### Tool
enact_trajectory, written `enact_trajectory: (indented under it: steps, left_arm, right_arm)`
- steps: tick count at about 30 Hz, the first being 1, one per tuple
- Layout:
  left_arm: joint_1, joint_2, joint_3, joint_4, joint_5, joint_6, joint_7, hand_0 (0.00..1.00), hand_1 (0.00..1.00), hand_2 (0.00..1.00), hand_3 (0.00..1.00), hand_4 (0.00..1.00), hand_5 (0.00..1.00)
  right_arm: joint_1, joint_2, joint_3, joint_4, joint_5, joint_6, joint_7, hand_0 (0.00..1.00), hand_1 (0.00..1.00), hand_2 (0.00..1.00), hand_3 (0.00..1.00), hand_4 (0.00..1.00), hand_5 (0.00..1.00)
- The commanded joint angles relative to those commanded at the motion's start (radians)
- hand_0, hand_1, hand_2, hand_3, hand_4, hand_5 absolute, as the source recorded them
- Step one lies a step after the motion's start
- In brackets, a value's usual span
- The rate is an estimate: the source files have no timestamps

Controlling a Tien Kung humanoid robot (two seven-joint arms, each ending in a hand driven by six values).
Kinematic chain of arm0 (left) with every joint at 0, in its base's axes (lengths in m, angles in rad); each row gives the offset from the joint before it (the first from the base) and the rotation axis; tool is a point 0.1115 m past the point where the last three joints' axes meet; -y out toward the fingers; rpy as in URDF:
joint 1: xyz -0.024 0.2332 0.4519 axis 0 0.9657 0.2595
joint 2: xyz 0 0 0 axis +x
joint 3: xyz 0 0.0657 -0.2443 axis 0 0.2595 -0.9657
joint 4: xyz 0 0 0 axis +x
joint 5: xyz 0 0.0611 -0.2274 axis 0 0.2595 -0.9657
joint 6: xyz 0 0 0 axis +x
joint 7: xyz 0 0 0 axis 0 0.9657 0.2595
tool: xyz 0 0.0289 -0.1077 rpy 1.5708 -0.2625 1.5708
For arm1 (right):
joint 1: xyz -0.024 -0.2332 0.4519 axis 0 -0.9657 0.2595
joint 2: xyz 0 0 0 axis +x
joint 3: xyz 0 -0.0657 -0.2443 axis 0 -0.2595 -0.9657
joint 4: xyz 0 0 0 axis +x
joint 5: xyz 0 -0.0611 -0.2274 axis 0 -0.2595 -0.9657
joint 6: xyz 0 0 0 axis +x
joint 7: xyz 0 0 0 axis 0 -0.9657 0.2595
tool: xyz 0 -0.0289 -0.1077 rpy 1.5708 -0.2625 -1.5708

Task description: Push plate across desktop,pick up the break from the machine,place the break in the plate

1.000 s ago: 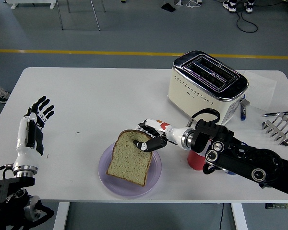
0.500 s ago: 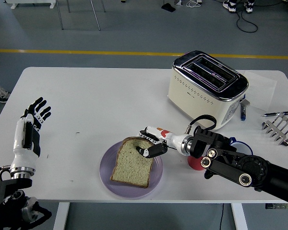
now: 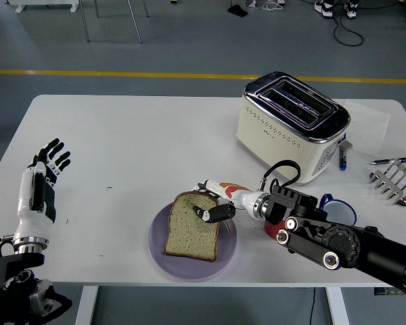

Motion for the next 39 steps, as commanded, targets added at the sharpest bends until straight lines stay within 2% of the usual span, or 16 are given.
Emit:
enact_trajectory:
  steps: [5, 6, 7, 14, 18, 23, 24, 29, 30, 39]
  left_arm:
    - [0.000, 0.001, -0.002, -0.001, 0.000, 0.000, 0.000, 0.799, 0.814, 0.875, 0.819, 0.521, 0.998]
    - [0.000, 0.001, -0.002, -0.001, 0.000, 0.000, 0.000, 0.799, 0.813, 0.874, 0.818, 0.521, 0.998]
    - [0.000, 0.000, -0.002, -0.001, 0.000, -0.001, 0.000, 0.799, 0.813, 0.874, 0.818, 0.521, 0.998]
    - [-0.001, 0.000, 0.002, 0.000, 0.000, -0.001, 0.000, 0.799, 0.812, 0.875, 0.814, 0.519, 0.998]
    - [-0.002, 0.001, 0.003, -0.001, 0.000, -0.001, -0.001, 0.799, 0.813, 0.875, 0.814, 0.517, 0.998]
    - [0.000, 0.004, 0.001, -0.005, 0.001, -0.001, -0.001, 0.799, 0.813, 0.875, 0.814, 0.517, 0.998]
    - [0.001, 0.005, -0.001, -0.005, 0.001, -0.001, -0.002, 0.799, 0.813, 0.874, 0.814, 0.517, 0.998]
    - [0.000, 0.007, -0.001, -0.006, 0.000, 0.000, -0.003, 0.799, 0.813, 0.874, 0.814, 0.517, 0.998]
    - [0.000, 0.007, 0.000, -0.007, 0.001, 0.001, -0.005, 0.799, 0.811, 0.873, 0.810, 0.516, 0.998]
    - [0.008, 0.010, 0.001, -0.004, 0.000, 0.004, -0.005, 0.798, 0.810, 0.873, 0.810, 0.515, 0.998]
  right_arm:
    - [0.001, 0.006, -0.010, -0.035, -0.058, -0.046, 0.018, 0.858, 0.834, 0.932, 0.874, 0.551, 0.253]
    - [0.001, 0.007, -0.009, -0.040, -0.060, -0.060, 0.021, 0.889, 0.848, 0.955, 0.943, 0.578, 0.256]
    - [0.001, 0.007, -0.007, -0.043, -0.060, -0.068, 0.022, 0.889, 0.848, 0.955, 0.943, 0.578, 0.256]
    - [0.002, -0.001, 0.023, -0.036, -0.066, -0.109, 0.041, 0.892, 0.851, 0.958, 0.956, 0.585, 0.251]
    - [-0.002, -0.013, 0.051, -0.009, -0.068, -0.118, 0.048, 0.892, 0.845, 0.952, 0.948, 0.595, 0.265]
    - [-0.020, -0.042, 0.105, 0.062, -0.071, -0.122, 0.066, 0.892, 0.845, 0.952, 0.948, 0.595, 0.265]
    - [-0.031, -0.059, 0.134, 0.101, -0.074, -0.112, 0.076, 0.878, 0.828, 0.939, 0.916, 0.585, 0.269]
    - [-0.065, -0.104, 0.231, 0.249, -0.056, -0.066, 0.094, 0.878, 0.828, 0.939, 0.916, 0.585, 0.269]
    - [-0.078, -0.116, 0.258, 0.282, -0.038, -0.059, 0.091, 0.805, 0.781, 0.806, 0.796, 0.508, 0.263]
    - [-0.195, -0.195, 0.496, 0.604, 0.177, -0.008, 0.077, 0.788, 0.762, 0.777, 0.766, 0.504, 0.280]
